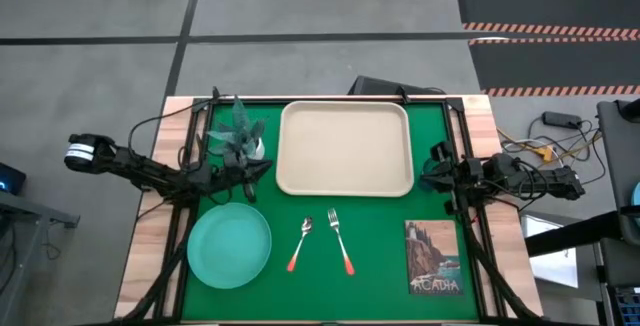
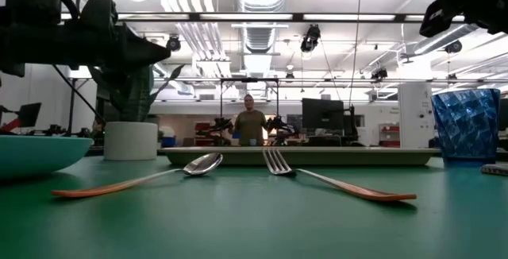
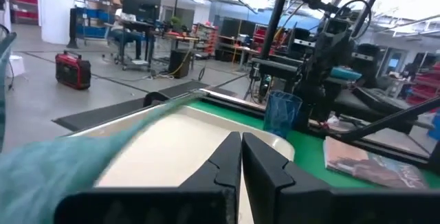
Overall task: Pick and place plate/cup/fork/spoon on tray
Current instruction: Put the light blue plate on the light white tray
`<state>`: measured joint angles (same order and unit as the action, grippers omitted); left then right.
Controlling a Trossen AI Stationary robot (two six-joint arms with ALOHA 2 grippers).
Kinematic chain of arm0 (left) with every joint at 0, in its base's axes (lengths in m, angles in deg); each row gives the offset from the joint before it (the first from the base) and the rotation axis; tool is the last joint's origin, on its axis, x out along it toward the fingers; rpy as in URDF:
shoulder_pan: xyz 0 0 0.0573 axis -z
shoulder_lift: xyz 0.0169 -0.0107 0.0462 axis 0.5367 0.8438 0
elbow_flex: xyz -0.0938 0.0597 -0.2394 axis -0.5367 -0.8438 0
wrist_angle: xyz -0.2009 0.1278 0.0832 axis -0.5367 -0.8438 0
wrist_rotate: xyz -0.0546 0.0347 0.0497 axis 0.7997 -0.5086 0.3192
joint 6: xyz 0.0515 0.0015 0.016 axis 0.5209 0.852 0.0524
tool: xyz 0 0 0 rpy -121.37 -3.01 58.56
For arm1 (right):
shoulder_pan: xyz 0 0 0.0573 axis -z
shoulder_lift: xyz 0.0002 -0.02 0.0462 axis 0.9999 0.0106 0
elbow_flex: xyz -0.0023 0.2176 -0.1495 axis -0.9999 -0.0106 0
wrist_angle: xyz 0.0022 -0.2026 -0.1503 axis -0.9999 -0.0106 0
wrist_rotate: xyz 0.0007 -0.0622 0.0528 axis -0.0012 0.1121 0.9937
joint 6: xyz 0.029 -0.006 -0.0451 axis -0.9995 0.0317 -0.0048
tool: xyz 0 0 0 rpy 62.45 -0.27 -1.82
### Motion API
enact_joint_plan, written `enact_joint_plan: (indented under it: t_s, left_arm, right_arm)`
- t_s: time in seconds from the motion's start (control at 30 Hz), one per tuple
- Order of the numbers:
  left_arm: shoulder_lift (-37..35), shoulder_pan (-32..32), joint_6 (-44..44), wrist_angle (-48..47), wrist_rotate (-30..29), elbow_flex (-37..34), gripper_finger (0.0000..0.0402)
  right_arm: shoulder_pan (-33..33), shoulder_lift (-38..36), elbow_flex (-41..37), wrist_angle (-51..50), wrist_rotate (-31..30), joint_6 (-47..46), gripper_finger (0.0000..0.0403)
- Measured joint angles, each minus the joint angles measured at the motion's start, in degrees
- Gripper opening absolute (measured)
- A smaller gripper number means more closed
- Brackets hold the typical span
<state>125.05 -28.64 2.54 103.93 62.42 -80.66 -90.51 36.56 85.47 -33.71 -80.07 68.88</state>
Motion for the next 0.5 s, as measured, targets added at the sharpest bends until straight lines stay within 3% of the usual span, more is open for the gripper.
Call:
enact_joint_plan:
  t_s: [0.23,0.5]
  left_arm:
    - [0.0,0.0,-8.7,0.0,0.6,0.1,0.0000]
    - [0.7,0.0,-8.8,-1.6,0.8,0.2,0.0000]
  right_arm:
    - [0.0,0.0,0.0,-0.1,0.0,0.0,0.0009]
    - [0.0,0.0,0.0,-0.5,0.0,0.0,0.0009]
